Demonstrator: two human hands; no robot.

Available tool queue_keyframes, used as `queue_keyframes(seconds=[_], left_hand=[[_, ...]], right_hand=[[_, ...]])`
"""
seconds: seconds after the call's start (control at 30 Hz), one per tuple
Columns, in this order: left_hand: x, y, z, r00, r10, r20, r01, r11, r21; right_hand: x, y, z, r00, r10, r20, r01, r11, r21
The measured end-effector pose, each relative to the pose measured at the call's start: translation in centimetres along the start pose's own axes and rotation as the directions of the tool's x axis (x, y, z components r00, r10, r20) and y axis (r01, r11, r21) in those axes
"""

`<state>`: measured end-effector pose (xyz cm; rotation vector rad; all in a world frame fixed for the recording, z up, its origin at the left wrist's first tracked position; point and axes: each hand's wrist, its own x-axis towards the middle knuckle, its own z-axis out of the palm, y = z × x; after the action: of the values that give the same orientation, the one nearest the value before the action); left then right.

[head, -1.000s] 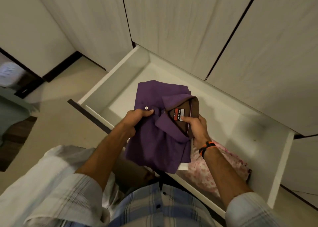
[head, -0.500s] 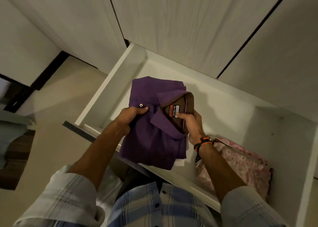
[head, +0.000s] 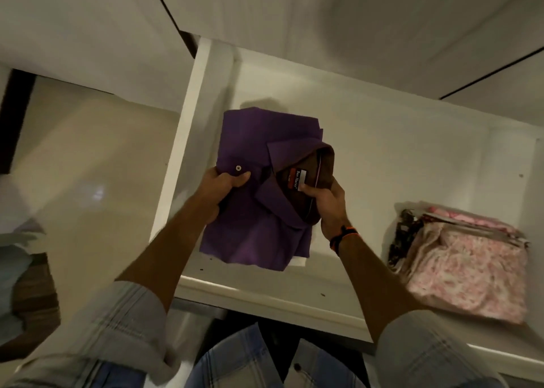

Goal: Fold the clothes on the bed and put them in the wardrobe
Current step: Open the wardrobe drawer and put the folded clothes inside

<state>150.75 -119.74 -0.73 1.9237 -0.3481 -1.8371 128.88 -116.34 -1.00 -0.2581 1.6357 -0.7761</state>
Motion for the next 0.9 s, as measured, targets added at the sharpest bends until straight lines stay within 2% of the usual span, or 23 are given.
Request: queue_keyframes(seconds=[0.13,0.27,0.33,0.43,0.57,0.63,0.7,0.77,0.8,0.83,0.9], left_hand=[[3.2,-0.1,-1.0,0.998,0.058,-0.007,-0.057,0.997,0.053],[6.2,-0.3,-2.2,0.998,0.058,-0.030,-0.056,0.995,0.081],[7.3,-0.4,-2.6,0.993,0.083,-0.081,-0.069,0.984,0.161],[8.1,-0.6,-2.4,0.989,0.117,-0.088,-0.080,0.934,0.349],[7.8,-0.6,-2.3,0.986,0.133,-0.100,-0.069,0.874,0.481],[6.5,-0.4,-2.0,0.976,0.185,-0.113,-0.069,0.759,0.648],[4.6,-0.2,-1.8,0.937,0.336,-0.093,-0.105,0.526,0.844],[3.0,-0.8,-1.1,0.839,0.541,0.048,-0.225,0.266,0.937],[2.9,-1.3,-1.0,0.806,0.576,0.137,-0.285,0.175,0.942],[3.1,-1.8,-0.9,0.806,0.553,0.211,-0.327,0.119,0.937],[4.1,-2.7,-1.3,0.854,0.434,0.286,-0.356,0.087,0.930]], right_hand=[[2.0,0.8,1.4,1.000,-0.004,-0.028,0.005,1.000,0.022],[4.2,1.8,2.8,1.000,0.003,-0.021,-0.003,1.000,0.008],[5.0,2.3,3.5,0.999,0.006,-0.045,-0.009,0.998,-0.067],[5.7,2.7,4.1,0.989,-0.012,-0.149,-0.023,0.972,-0.233],[5.6,2.6,4.4,0.978,-0.055,-0.199,-0.042,0.891,-0.453],[5.0,2.6,4.7,0.961,-0.184,-0.207,0.018,0.788,-0.616],[4.0,2.5,5.8,0.893,-0.436,-0.113,0.155,0.534,-0.831],[3.2,2.8,6.3,0.806,-0.584,0.101,0.311,0.271,-0.911],[3.2,3.1,6.4,0.791,-0.579,0.196,0.369,0.196,-0.909],[3.3,3.6,6.4,0.800,-0.540,0.262,0.401,0.156,-0.903],[4.0,4.5,6.4,0.841,-0.440,0.314,0.402,0.119,-0.908]])
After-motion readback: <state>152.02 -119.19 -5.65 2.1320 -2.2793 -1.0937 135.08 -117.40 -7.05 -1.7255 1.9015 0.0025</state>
